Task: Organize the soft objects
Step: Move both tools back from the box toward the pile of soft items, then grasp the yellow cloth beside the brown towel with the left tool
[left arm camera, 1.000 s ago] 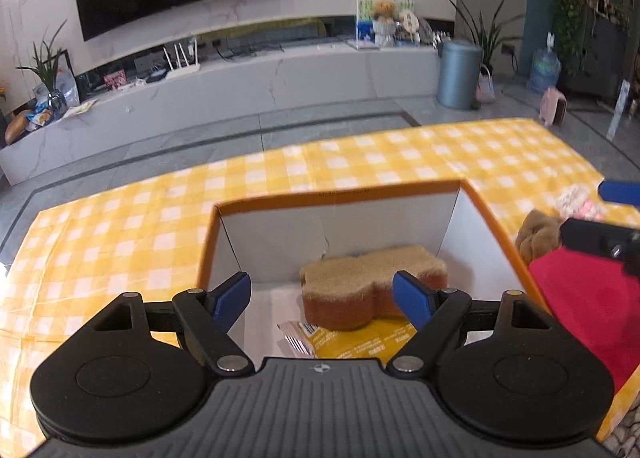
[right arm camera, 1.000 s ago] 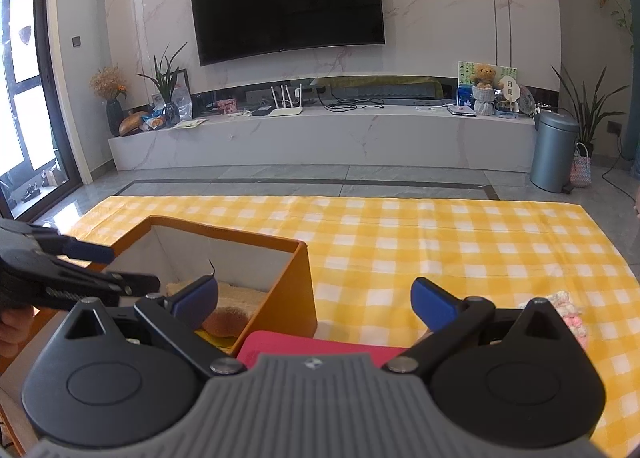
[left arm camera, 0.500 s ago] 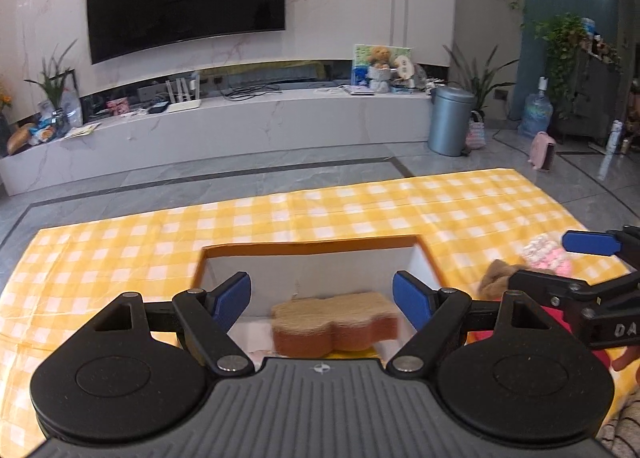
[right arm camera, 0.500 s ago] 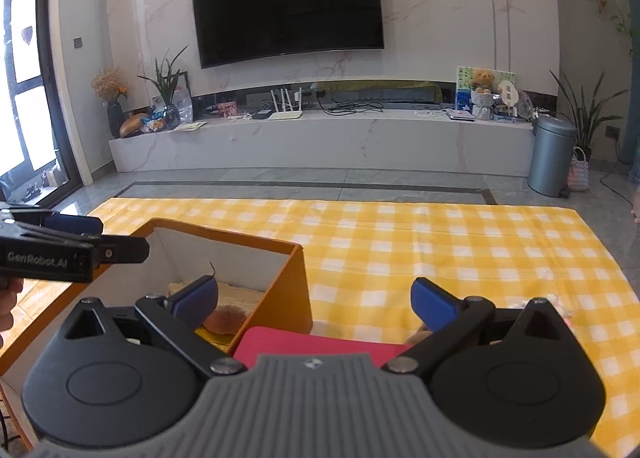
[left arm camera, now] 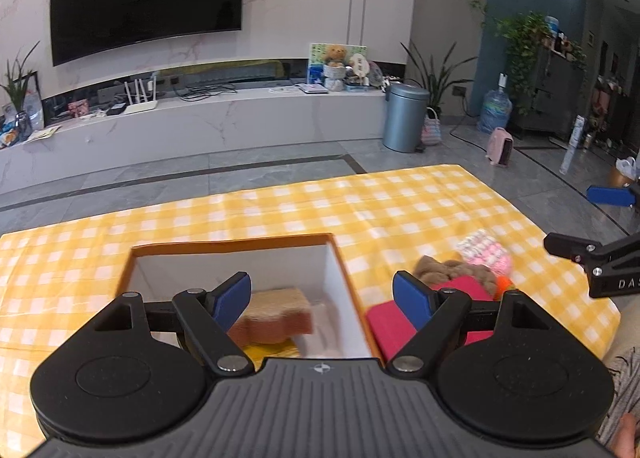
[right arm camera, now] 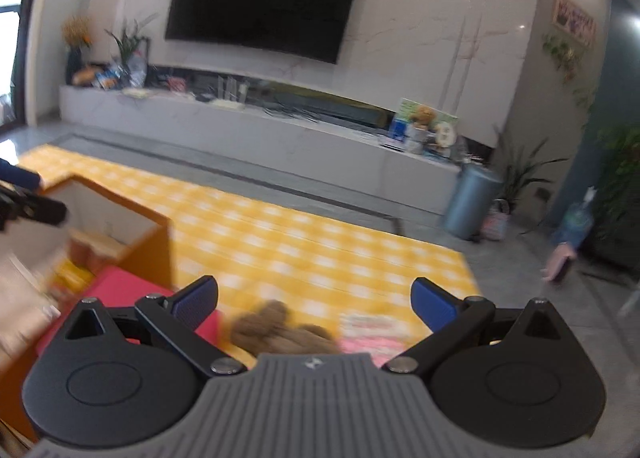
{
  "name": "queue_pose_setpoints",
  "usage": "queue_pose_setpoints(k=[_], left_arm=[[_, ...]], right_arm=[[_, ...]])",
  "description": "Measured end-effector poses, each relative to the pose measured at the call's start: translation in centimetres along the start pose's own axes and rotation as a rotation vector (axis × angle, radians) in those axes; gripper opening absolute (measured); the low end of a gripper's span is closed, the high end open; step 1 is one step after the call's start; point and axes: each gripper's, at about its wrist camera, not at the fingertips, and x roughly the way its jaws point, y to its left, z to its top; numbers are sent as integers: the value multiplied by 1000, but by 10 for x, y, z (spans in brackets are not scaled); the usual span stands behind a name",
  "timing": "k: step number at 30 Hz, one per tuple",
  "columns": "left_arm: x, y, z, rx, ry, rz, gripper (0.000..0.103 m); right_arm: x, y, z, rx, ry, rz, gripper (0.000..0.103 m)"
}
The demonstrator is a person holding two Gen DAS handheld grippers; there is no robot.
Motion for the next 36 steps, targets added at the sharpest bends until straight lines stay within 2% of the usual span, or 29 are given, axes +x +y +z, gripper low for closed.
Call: queue_pose_setpoints(k=[3, 6, 10, 12, 18, 25, 26, 27, 29, 33, 36], left_arm=[[3, -14, 1, 10, 22, -4, 95], [9, -31, 2, 27, 47, -8, 95], [19, -56, 1, 41, 99, -49, 95], [27, -68, 1, 48, 129, -61, 95], [44, -105, -1, 92, 200, -90, 95], [58, -136, 9, 151, 228, -70, 95], [60, -139, 11, 150, 235, -66, 95], [63, -142, 12, 147, 244, -62, 95], [67, -148, 14, 139, 264, -62, 94], [70, -167, 12, 176, 289, -63, 95], [67, -183, 6, 238, 296, -72, 94]], right_arm=[[-1, -23, -10, 19, 49, -50, 101], [8, -47, -21, 91, 150, -43, 101], [22, -63, -36, 150, 219, -66, 100], [26, -64, -42, 144, 227, -23, 100], [50, -72, -52, 236, 218, 114, 100], [72, -80, -66, 274, 268, 145, 100], [76, -84, -69, 303, 277, 151, 97], [79, -88, -71, 335, 283, 155, 87], [83, -95, -72, 382, 263, 151, 77], [92, -98, -73, 392, 284, 144, 78], [106, -103, -81, 432, 301, 217, 75]])
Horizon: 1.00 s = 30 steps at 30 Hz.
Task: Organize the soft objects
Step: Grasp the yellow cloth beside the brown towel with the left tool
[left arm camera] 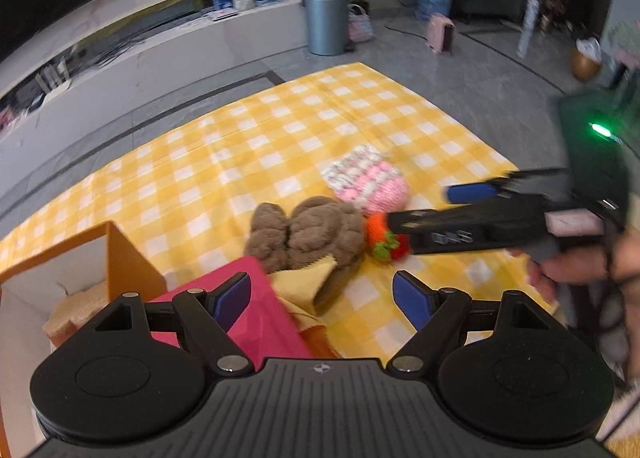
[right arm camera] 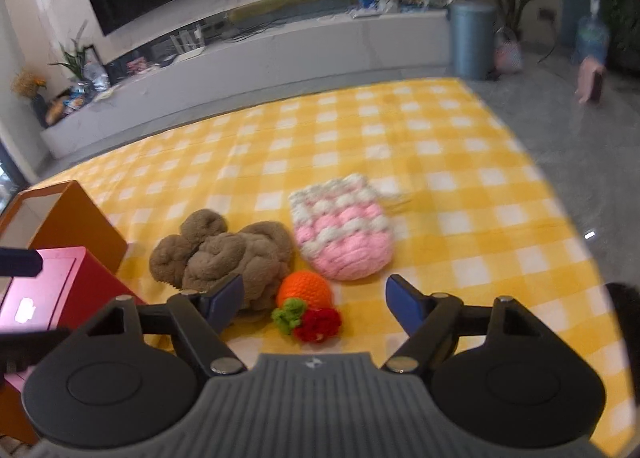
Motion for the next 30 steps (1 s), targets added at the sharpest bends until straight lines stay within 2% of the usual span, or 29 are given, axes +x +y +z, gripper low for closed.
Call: queue_pose_setpoints(k=[3, 5, 8, 16, 23, 27, 30], left_arm=[[0, -16, -4, 65, 6, -6, 94], [3, -27, -5, 123, 21, 19, 94], [10, -41, -5, 212, 44, 54, 93], [40, -58, -4, 289, 140, 84, 93], [70, -73, -12, 416, 207, 118, 89], [91, -79, -13, 469, 272, 174, 87], [107, -80, -15, 491, 348, 223, 85]], right_arm=[[18, -4, -1, -19, 20, 23, 63], [30, -2, -1, -53, 32, 22, 63], [47, -4, -1, -27, 60, 43, 63], [59, -1, -1, -76, 46, 45, 63], [66, -3, -1, -72, 59, 65, 64], [66, -3, -1, -82, 60, 67, 64], [66, -3, -2, -89, 61, 63, 64]])
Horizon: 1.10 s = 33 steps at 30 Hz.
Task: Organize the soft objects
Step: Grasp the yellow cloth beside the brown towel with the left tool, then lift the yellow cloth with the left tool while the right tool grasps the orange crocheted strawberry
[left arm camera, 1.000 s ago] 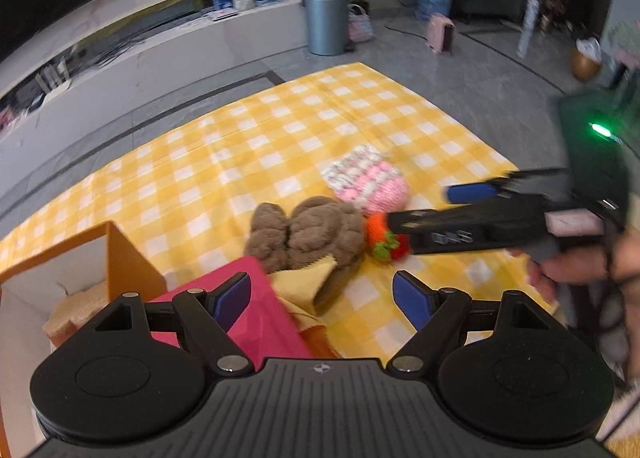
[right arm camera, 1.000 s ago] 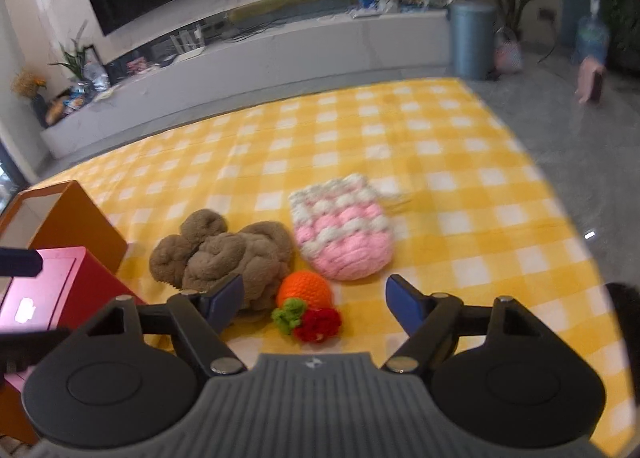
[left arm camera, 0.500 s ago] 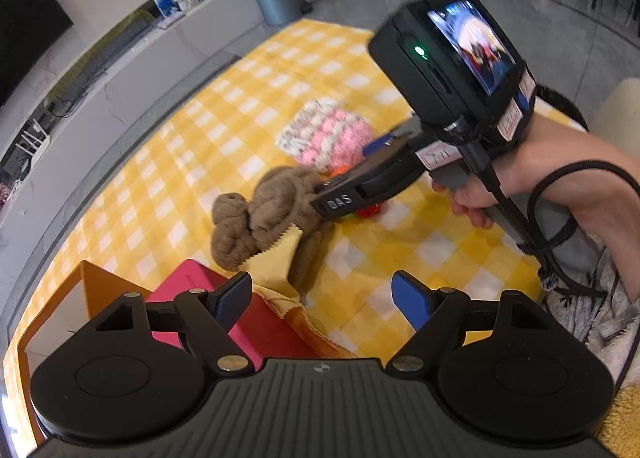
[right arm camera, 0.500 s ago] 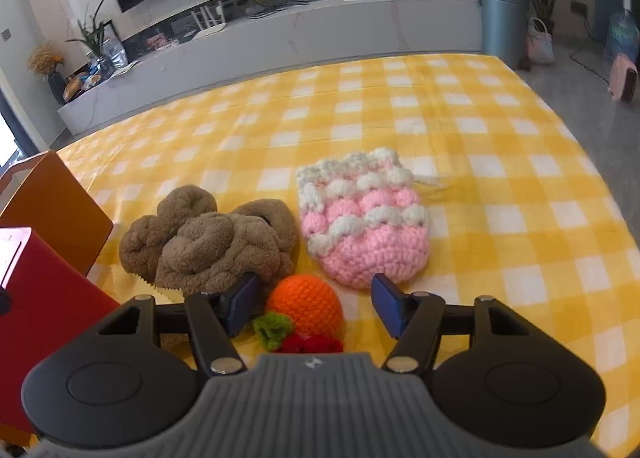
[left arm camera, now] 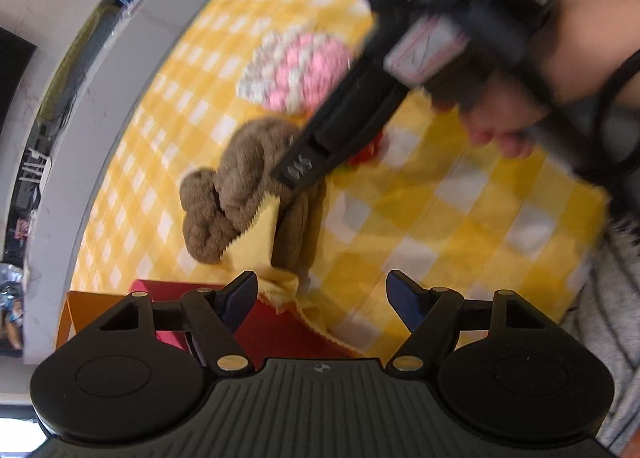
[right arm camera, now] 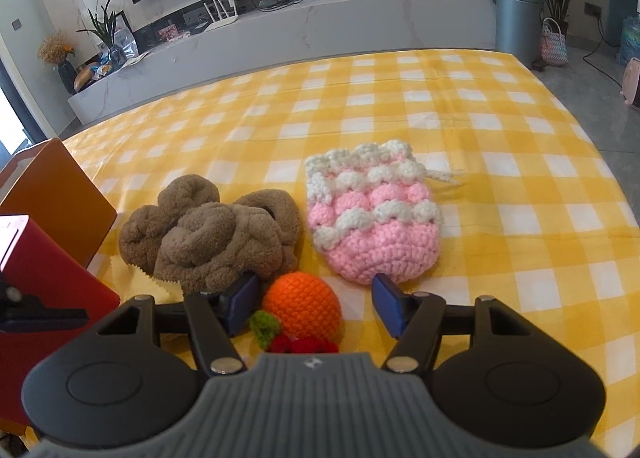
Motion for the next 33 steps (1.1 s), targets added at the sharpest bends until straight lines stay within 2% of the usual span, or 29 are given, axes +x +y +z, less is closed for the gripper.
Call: queue_pose_setpoints(k=[3, 7, 9, 10, 12, 15, 20, 25, 28, 33], left_arm=[[13, -7, 0, 58, 57, 68, 76], [17, -8, 2, 81, 72, 128, 61], [18, -8, 3, 88, 90, 122, 34], [18, -6, 3, 78, 111, 106, 11], [18, -4, -1, 61, 148, 60, 2], [11, -4, -6, 63, 134, 6, 1], [-2, 3, -9, -32, 96, -182, 1], [-29, -2, -3, -48, -45, -183, 1], [-46, 4, 3, -65, -107, -190, 1], [-74, 24, 14, -107, -195, -154, 1]], right_arm=[[0, 1, 0, -4, -1, -3, 64], [0, 4, 0, -20, -4, -12, 64], [1, 4, 0, -21, -3, -15, 65], [1, 4, 0, -21, -3, -16, 65], [1, 5, -1, -26, 0, -23, 67], [1, 6, -2, -38, 1, -31, 67], [-1, 5, -2, -34, 1, -36, 68], [-3, 3, -2, -29, 0, -39, 68], [-5, -2, -1, -9, -4, -41, 68], [-7, -12, -1, 53, 0, -35, 72]])
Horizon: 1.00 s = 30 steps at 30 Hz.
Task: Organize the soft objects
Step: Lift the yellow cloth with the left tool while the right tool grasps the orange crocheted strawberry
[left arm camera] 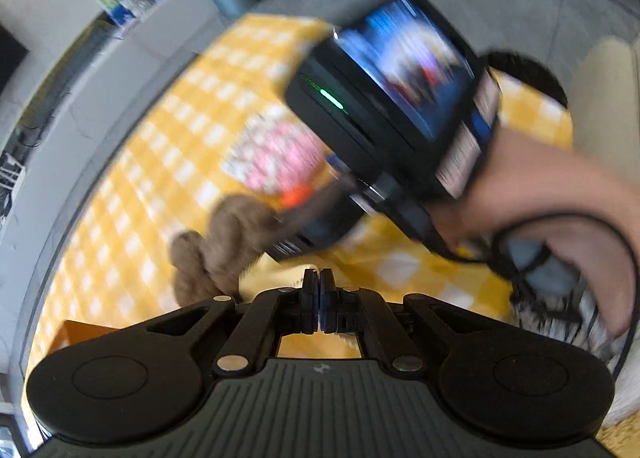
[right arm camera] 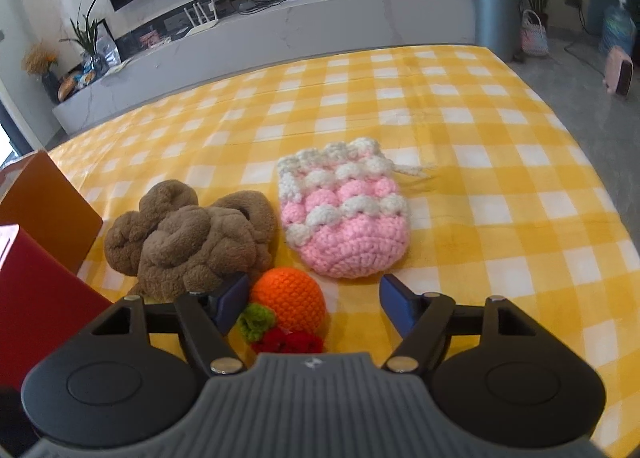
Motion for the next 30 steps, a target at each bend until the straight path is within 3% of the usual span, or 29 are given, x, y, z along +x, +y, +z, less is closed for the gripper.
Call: queue_pose_setpoints(k=[3, 7, 14, 15, 17, 18, 22, 24, 25, 26, 30], left_arm=[[-5, 9, 1, -38, -13, 15, 1], [16, 18, -2, -61, 60, 24, 1], [43, 23, -17, -95, 108, 24, 3], [48, 25, -19, -90, 110, 17, 6], [52, 21, -19, -66, 117, 7, 26], [52, 18, -20, -56, 118, 17, 31], [72, 18, -25, -47, 134, 48, 35], [78, 19, -27, -88, 160, 37, 35], [81, 21, -29, -111, 176, 17, 26], [85, 24, -30, -131, 189, -6, 3], [78, 31, -35, -142, 170, -44, 1]], right_arm=[[-2, -3, 1, 17, -3, 4, 72], [-2, -6, 1, 30, -4, 8, 72], [-1, -6, 1, 25, 4, 10, 71], [-1, -5, 1, 25, 4, 11, 71], [-1, -6, 1, 28, 4, 11, 71], [-1, -6, 1, 29, 1, 7, 71], [-4, -4, 1, 18, -14, 1, 71], [-4, -3, 0, 10, -7, 10, 71], [-3, -2, 0, 5, -1, 13, 71], [-2, -1, 0, -1, 3, 13, 72], [1, 4, -2, -28, 21, 18, 76]])
